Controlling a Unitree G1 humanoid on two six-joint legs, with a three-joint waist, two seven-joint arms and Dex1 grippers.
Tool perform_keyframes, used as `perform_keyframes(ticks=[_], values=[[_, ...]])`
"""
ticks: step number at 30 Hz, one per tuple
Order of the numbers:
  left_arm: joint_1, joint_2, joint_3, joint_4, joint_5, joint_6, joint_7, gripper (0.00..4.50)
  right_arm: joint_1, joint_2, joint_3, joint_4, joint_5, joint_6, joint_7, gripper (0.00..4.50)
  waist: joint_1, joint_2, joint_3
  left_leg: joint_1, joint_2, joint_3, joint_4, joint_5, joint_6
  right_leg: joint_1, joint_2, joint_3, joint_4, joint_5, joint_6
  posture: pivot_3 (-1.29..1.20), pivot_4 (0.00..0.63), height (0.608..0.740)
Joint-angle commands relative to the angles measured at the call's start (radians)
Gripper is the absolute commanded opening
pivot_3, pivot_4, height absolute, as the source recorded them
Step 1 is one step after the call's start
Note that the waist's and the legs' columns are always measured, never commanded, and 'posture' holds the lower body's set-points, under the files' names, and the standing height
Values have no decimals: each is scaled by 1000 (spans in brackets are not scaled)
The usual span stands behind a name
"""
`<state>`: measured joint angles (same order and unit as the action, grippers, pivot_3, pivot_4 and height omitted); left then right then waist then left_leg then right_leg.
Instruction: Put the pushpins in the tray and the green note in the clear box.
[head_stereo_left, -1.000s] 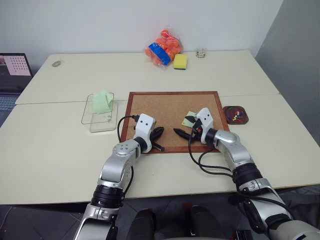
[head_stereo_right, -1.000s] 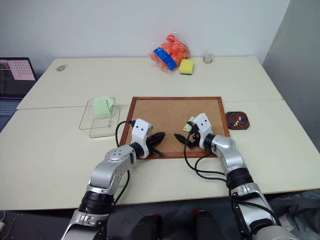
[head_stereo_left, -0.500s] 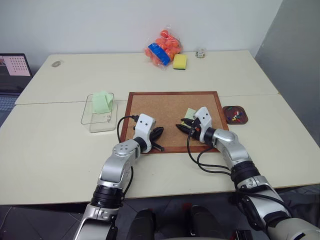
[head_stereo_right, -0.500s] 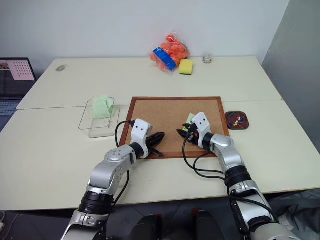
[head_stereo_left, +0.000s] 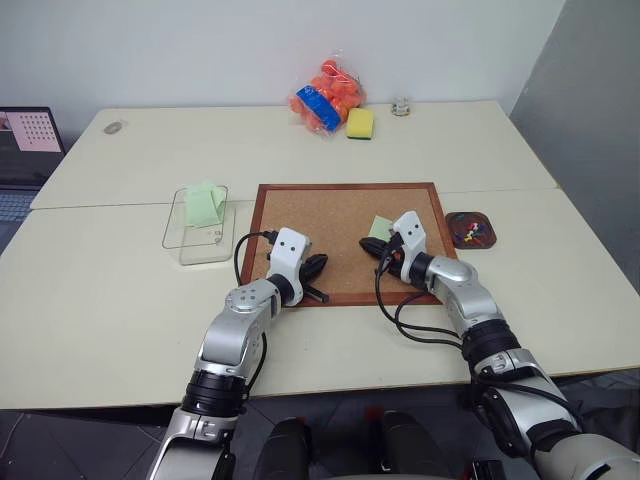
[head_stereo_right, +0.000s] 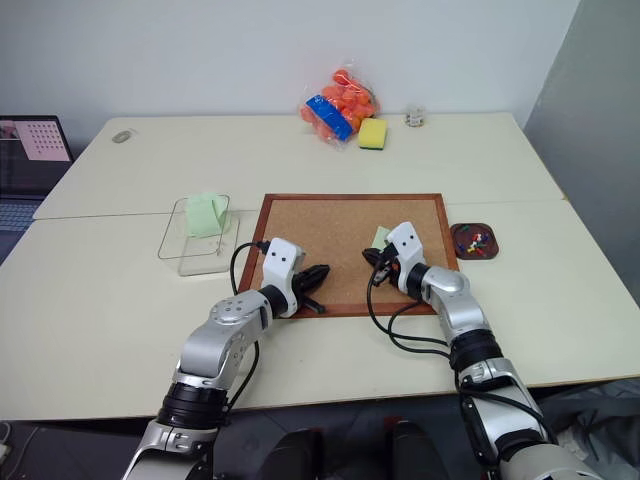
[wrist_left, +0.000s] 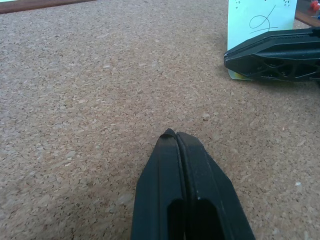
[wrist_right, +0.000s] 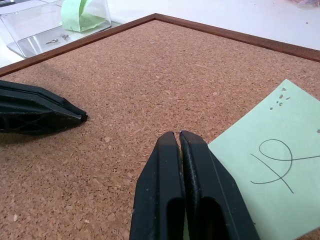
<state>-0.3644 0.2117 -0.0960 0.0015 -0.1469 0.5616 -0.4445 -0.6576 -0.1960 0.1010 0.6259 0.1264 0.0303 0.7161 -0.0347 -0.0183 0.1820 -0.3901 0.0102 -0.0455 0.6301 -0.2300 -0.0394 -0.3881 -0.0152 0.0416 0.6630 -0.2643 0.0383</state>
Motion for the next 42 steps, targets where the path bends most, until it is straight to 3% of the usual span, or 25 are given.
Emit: perform_keyframes(ticks=[1, 10, 20, 24, 33, 42], values=[[30, 0, -13, 27, 2, 37, 5, 0, 2, -14, -5, -44, -9, -36, 9, 52, 0, 0, 0, 0, 0, 0, 0, 0, 0, 0, 0, 0, 0, 0, 0, 0, 150, 740], [30, -3, -23, 34, 1, 31, 2, 0, 38, -28, -23, -227, 29, -76, 34, 52, 2, 0, 0, -2, 0, -1, 0, 0, 0, -1, -2, 0, 0, 0, 0, 0, 150, 740], [11, -25, -18, 55, -12, 0, -9, 0, 87, -118, 0, -331, 21, -49, 103, 52, 5, 0, 0, -2, 0, -1, 0, 0, 0, 0, -2, -1, 0, 0, 0, 0, 150, 740], [-7, -42, 36, 41, -91, 4, -50, 0, 90, -153, -9, -330, 29, -33, 131, 52, 5, 0, 0, -2, 0, -1, 0, 0, 0, 0, -2, -1, 0, 0, 0, 0, 150, 740], [44, -74, 78, -81, -221, 38, -91, 1589, 27, -65, -87, -357, 120, 142, 6, 0, 2, -1, 1, -4, 0, -1, 0, 0, 0, -2, -1, -1, -1, 1, -1, 0, 150, 740], [52, -95, 125, -151, -316, 86, -69, 3430, 66, -81, -73, -422, 131, 224, 15, 0, 4, -1, 1, -6, 0, -2, 0, 0, 0, -3, -3, -2, -1, 0, -1, 0, 150, 740]])
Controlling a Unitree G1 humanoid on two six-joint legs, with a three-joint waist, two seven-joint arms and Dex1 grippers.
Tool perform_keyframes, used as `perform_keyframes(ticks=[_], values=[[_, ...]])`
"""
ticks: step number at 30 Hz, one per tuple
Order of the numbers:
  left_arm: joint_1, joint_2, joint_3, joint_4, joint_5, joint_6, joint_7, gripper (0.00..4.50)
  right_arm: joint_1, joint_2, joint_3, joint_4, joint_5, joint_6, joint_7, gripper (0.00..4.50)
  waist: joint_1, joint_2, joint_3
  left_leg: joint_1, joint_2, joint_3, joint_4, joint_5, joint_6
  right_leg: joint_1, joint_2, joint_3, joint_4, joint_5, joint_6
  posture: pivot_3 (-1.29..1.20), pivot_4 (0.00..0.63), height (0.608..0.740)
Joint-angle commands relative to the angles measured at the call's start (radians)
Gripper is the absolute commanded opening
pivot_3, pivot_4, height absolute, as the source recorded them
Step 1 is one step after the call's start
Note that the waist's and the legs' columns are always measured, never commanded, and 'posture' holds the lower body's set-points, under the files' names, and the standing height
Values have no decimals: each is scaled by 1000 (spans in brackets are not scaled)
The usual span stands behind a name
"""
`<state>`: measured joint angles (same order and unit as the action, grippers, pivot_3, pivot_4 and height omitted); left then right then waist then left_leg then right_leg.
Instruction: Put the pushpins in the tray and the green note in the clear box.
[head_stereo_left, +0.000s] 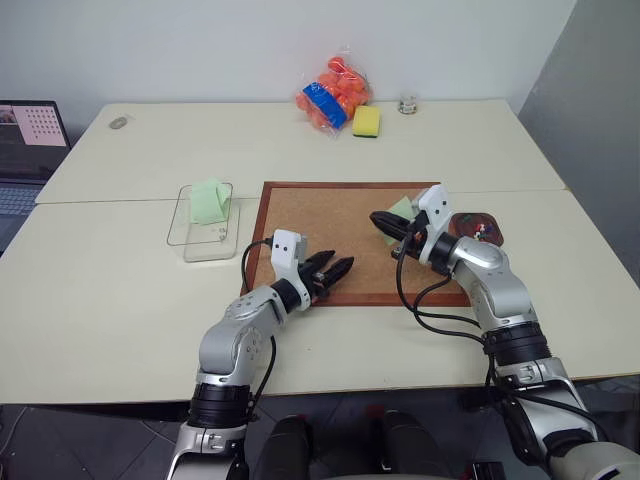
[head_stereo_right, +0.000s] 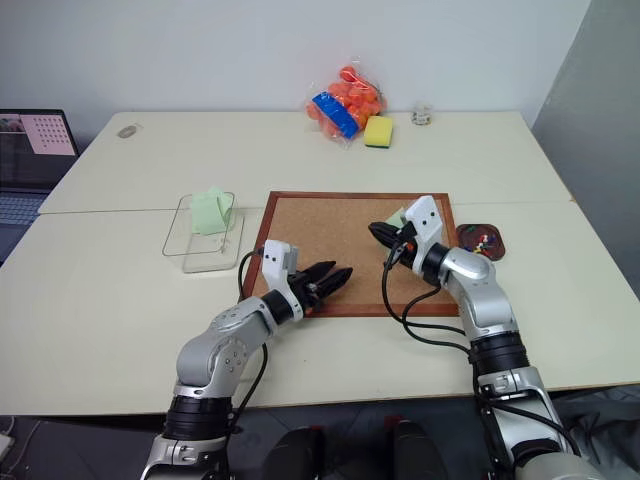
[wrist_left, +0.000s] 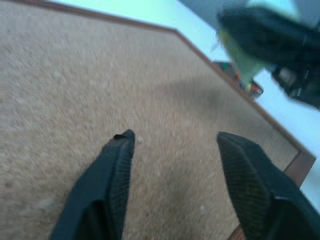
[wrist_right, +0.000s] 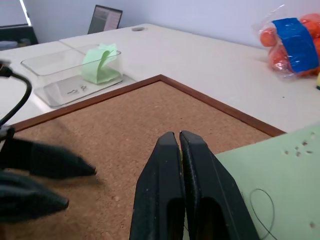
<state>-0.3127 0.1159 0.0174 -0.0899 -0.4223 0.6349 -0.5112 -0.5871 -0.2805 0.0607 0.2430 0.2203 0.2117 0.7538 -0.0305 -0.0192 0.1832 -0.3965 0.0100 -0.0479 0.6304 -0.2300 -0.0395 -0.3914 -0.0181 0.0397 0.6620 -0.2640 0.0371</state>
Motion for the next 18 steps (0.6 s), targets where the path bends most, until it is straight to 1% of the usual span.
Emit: perform_keyframes(ticks=[1, 4, 6, 10, 18], values=[[7, 4, 14, -70, -53, 19, -7, 3596, -7, 14, -43, -48, 50, 67, -39, 0, 0, 0, 0, 0, 0, 0, 0, 0, 0, 0, 0, 0, 0, 0, 0, 0, 150, 740], [19, -6, 11, -97, -81, 32, -4, 4182, -8, 35, -65, -81, 90, 129, -71, 0, 0, 0, 0, 0, 0, 0, 0, 0, 0, 0, 0, 0, 0, 0, 0, 0, 150, 740], [24, -11, 9, -106, -87, 31, 5, 4449, -4, 48, -66, -112, 104, 161, -87, 0, -2, 0, 0, 0, 0, 0, 0, 0, 0, 0, 1, 0, 0, 0, 0, 0, 150, 740], [13, -23, 12, -96, -76, 20, 44, 4449, 2, 67, -73, -175, 145, 233, -114, 0, -1, 0, 0, 0, 0, 0, 0, 0, 0, 0, 1, 0, 0, 0, 0, 0, 150, 740], [-24, -47, 25, -93, -158, 49, 31, 4449, 34, 95, -83, -292, 254, 374, -139, 0, -1, 0, 0, -1, 0, 0, 0, 0, 0, 0, 1, 0, 0, 0, 0, 0, 150, 740]])
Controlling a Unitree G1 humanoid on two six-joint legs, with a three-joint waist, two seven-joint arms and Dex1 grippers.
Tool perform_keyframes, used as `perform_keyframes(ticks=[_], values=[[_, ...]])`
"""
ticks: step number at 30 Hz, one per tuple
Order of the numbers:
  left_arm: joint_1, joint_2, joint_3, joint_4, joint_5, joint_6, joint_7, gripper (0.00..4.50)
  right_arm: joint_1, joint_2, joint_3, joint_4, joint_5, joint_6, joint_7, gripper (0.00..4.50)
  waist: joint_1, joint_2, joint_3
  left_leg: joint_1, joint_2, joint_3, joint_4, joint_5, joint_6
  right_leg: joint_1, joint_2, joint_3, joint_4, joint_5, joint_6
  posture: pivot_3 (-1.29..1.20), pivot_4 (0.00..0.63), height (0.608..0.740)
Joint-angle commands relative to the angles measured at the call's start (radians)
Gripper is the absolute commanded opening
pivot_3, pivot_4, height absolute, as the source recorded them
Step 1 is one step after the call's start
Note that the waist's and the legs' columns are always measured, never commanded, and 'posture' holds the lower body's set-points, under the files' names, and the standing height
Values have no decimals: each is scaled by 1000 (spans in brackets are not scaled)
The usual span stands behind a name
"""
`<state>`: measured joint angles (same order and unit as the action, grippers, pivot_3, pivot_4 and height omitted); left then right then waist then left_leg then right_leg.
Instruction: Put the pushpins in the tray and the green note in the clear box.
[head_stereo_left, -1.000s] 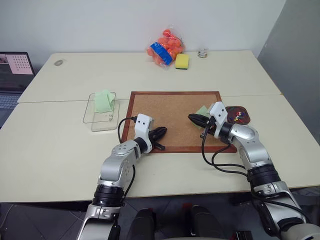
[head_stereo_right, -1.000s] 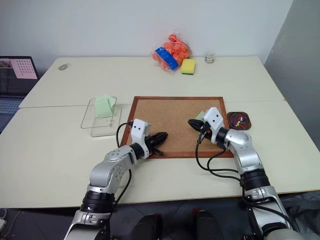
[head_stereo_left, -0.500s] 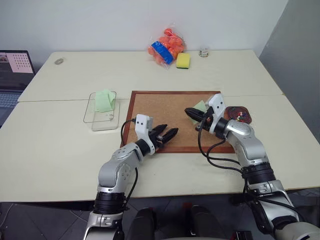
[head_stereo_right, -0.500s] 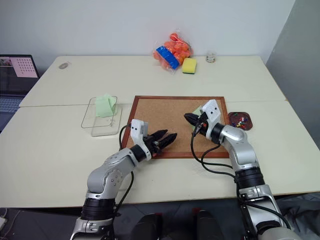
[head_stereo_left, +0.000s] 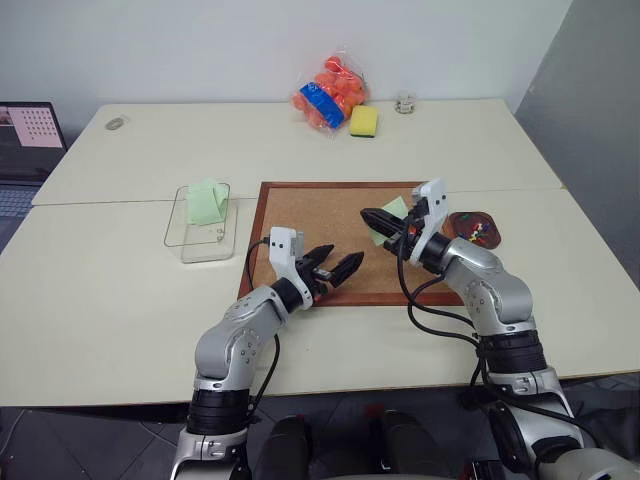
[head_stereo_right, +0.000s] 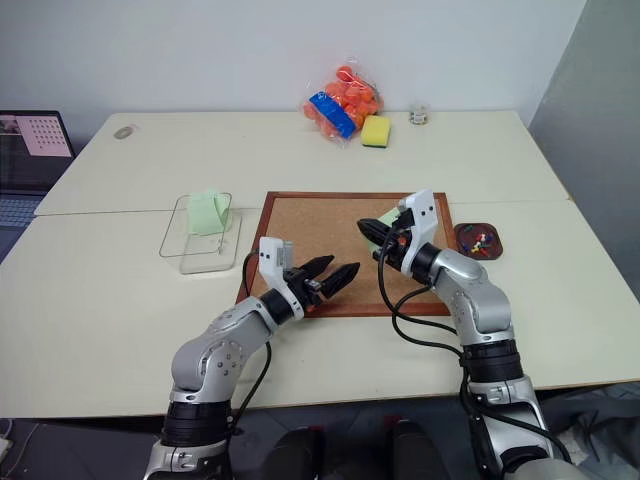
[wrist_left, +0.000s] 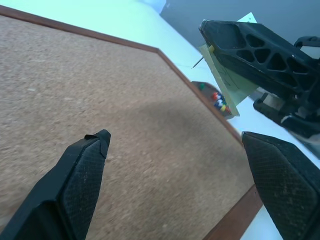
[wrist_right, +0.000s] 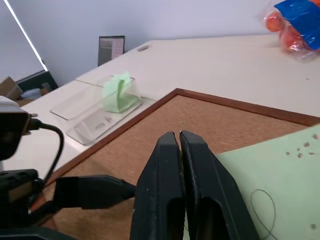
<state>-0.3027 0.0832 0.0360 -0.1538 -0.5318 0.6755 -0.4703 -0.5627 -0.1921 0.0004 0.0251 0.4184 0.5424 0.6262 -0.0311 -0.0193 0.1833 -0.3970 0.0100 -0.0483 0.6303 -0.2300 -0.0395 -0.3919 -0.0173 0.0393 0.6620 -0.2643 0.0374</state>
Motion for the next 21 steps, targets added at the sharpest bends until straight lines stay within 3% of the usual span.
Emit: perform_keyframes(ticks=[1, 13, 21], values=[[-38, -15, 7, -28, -55, 11, -11, 4449, 12, 9, -23, -82, 63, 53, -14, 0, 0, 0, 0, 0, 0, 0, 0, 0, 0, 0, 0, 0, 0, 0, 0, 0, 150, 740], [-55, -17, 5, -10, -88, 4, -15, 4449, 16, 12, -27, -116, 107, 93, -31, 0, -1, 0, 0, -1, -1, 0, 0, 0, 0, -2, 1, 0, 0, 0, 1, 0, 150, 740], [-58, -23, -18, 7, -81, -2, -27, 2928, 23, 13, -28, -148, 148, 128, -43, 0, -1, 0, 0, -2, -1, 1, 0, 0, 0, -3, 2, 0, 0, 0, 0, 0, 150, 740]])
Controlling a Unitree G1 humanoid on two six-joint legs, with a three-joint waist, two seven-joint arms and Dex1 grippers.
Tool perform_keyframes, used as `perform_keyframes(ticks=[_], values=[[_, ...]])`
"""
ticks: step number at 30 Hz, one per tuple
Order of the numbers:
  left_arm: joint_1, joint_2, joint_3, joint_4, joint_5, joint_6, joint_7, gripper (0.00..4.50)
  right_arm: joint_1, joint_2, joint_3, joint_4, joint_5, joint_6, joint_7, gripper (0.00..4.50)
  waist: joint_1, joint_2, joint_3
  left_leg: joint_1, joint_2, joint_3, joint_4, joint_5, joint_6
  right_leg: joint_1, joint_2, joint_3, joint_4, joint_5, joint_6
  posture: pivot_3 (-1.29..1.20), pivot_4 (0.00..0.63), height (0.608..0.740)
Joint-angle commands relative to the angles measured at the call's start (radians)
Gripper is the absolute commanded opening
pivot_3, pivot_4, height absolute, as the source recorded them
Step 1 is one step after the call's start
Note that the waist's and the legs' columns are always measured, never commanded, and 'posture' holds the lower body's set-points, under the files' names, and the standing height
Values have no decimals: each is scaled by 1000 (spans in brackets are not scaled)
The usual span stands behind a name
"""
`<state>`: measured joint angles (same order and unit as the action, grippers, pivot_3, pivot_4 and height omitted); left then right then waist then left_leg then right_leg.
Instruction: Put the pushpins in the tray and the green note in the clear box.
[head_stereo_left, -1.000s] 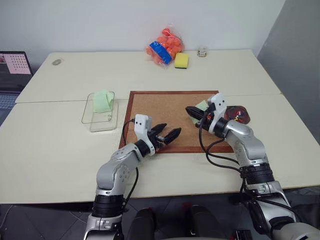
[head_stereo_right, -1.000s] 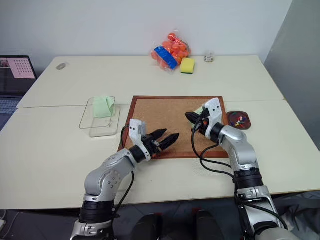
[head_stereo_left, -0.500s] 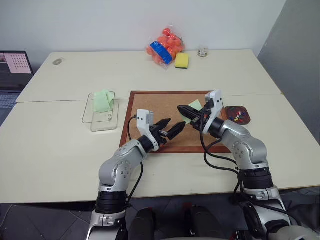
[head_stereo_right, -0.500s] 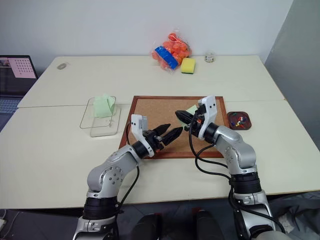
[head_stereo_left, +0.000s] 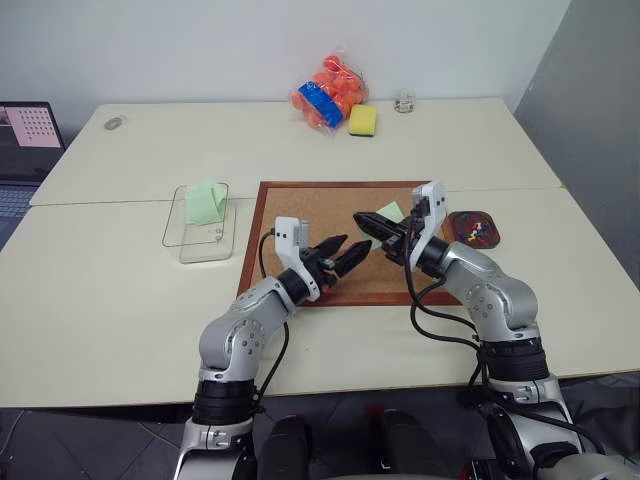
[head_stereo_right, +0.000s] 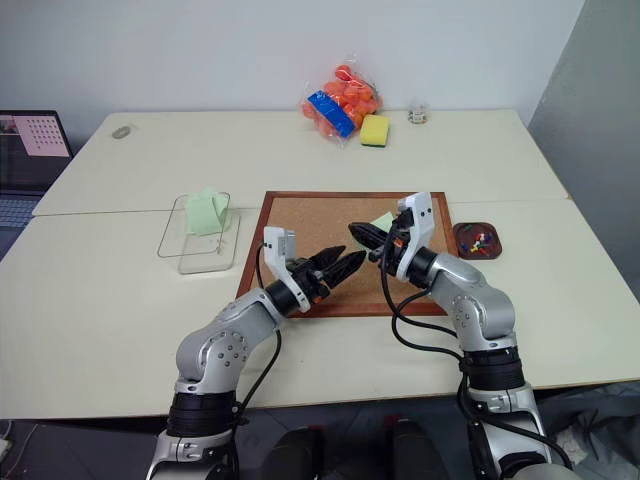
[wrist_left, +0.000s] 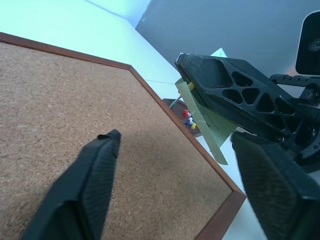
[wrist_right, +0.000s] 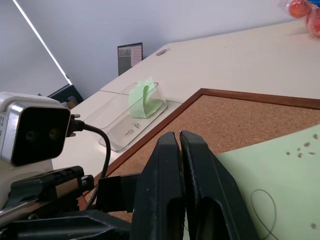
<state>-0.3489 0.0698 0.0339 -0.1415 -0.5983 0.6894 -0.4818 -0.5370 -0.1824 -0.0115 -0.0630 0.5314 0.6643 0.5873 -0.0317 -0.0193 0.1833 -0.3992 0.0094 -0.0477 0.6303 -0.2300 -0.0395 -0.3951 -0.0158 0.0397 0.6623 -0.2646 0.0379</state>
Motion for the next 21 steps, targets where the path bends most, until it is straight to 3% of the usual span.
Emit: perform_keyframes(ticks=[1, 14, 21], values=[[-12, -11, -17, -6, -16, -15, -17, 2716, -1, 3, -16, -62, 38, 9, -4, 0, 0, 0, 0, 0, 0, 0, 0, 0, 0, 0, 0, 0, 0, 0, 0, 0, 150, 740], [-18, -15, -28, -16, -33, -12, -38, 41, 14, 18, 2, -68, 39, 6, -14, 0, 0, 0, 0, 0, 0, 0, 0, 0, 0, 0, 0, 0, 0, 0, 0, 0, 150, 740], [-14, -14, -29, -19, -30, -17, -30, 6, 17, 17, 2, -65, 36, 2, -18, 0, 0, 0, 0, 0, 0, 0, 0, 0, 0, 0, 1, 0, 0, 0, 0, 0, 150, 740]])
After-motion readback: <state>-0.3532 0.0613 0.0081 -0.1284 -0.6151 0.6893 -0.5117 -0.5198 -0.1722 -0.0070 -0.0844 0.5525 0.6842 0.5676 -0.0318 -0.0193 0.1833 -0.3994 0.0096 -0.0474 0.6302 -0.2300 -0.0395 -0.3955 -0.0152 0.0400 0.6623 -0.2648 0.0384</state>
